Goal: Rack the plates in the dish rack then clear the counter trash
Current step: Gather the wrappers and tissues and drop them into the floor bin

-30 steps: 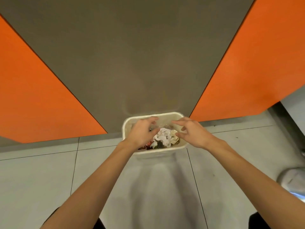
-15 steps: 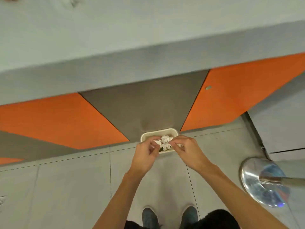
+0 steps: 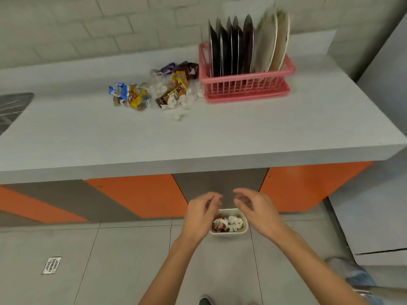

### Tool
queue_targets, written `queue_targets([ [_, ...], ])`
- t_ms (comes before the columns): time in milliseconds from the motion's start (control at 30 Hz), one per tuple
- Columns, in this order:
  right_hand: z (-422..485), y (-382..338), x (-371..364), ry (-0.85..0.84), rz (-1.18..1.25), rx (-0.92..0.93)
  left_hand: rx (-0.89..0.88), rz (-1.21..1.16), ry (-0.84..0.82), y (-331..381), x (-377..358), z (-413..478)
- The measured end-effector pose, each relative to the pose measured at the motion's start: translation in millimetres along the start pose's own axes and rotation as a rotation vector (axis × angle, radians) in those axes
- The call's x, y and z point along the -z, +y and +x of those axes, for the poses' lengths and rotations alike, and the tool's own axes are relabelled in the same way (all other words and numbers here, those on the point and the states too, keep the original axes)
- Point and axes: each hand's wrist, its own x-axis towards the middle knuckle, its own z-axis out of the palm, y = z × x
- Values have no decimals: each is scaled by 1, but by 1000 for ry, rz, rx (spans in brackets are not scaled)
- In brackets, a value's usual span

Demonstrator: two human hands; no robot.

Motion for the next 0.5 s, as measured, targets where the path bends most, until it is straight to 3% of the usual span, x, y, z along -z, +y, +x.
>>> queue_targets([
  [167,10,-56,43,10,-32,126,-50,37,133,57,45,8],
  [500,19,-121,93,-21,-85,297,-106,75,215,111,93,-2],
])
